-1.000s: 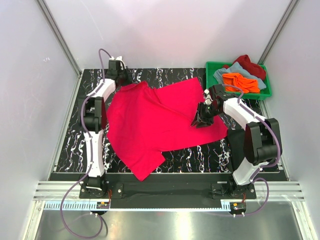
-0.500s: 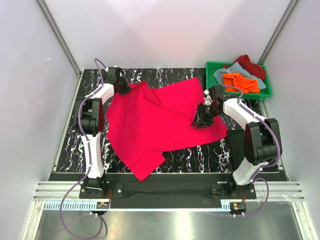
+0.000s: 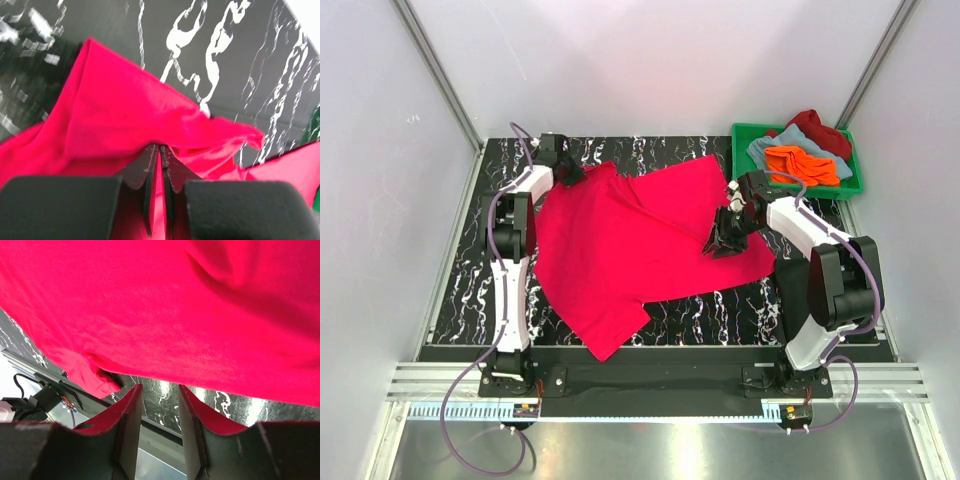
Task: Fold and stack the t-shirts
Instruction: Flatten the tshirt out, then fold the tshirt
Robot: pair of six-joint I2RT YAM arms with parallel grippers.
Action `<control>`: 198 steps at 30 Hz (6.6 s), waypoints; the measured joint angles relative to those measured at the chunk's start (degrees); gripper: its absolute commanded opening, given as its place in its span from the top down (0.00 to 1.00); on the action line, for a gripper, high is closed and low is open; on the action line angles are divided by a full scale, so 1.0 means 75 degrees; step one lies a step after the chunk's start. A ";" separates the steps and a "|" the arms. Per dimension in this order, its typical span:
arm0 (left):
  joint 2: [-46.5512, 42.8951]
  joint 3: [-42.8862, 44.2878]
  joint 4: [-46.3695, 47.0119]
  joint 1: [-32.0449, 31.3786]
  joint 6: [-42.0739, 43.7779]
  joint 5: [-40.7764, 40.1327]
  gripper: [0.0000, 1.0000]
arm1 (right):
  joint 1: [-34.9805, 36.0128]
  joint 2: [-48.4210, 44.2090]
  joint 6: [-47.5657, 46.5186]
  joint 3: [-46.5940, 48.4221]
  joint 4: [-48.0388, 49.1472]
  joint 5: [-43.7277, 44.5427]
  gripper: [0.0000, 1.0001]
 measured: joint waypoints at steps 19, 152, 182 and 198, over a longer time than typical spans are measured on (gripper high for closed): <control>0.0813 0.1903 0.0796 0.0312 0.0268 0.0807 0.67 | -0.0026 0.0017 -0.0114 0.0009 -0.0201 0.0003 0.57; -1.1937 -1.0182 -0.5520 -0.0306 -0.1734 -0.1512 0.48 | 0.0746 -0.2908 0.1052 -0.1533 0.0705 0.0988 0.05; -0.9876 -1.0445 -0.4453 0.0326 -0.2049 -0.1655 0.54 | -0.0673 -0.3060 0.1131 -0.2422 0.0781 0.0423 0.08; -0.9874 -1.0459 -0.4517 0.0618 -0.1746 -0.1492 1.00 | -0.1594 -0.2489 0.1920 -0.2993 0.0769 0.0699 0.28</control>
